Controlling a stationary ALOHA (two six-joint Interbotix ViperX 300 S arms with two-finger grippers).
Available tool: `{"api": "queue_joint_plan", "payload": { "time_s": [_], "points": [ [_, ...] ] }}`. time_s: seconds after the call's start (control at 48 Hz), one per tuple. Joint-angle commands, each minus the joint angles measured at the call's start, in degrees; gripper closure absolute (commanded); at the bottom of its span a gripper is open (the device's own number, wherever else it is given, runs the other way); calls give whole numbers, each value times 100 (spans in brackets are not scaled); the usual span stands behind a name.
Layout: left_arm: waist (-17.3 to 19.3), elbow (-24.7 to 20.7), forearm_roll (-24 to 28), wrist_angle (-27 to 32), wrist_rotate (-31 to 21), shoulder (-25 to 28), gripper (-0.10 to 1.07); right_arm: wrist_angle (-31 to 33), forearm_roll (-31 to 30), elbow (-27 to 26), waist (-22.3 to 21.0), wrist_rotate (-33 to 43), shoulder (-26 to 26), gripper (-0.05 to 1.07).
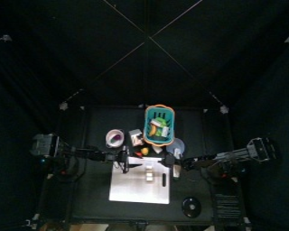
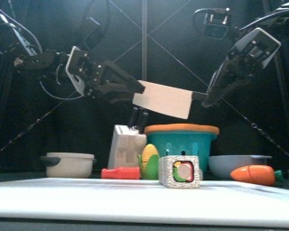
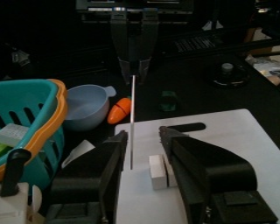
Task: Hold cleaver with other hand
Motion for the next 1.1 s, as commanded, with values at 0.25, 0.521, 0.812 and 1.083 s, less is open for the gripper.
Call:
{"api": "queue_joint_plan", "payload": {
  "time_s": [0.25, 0.521, 0.812, 1.083],
  "points": [
    [79, -114, 167, -53, -9, 62, 47, -123, 97, -123, 9, 9, -53, 53],
    [79, -62, 185, -439, -26, 220, 48, -158, 316, -167, -35, 0, -70, 53],
    [79, 53, 185, -817, -272, 422, 48, -97, 791, -229, -176, -9, -211, 53],
    [0, 62, 220, -861, -334, 536, 48, -97, 1283, -149, -211, -9, -97, 54]
  ]
}}
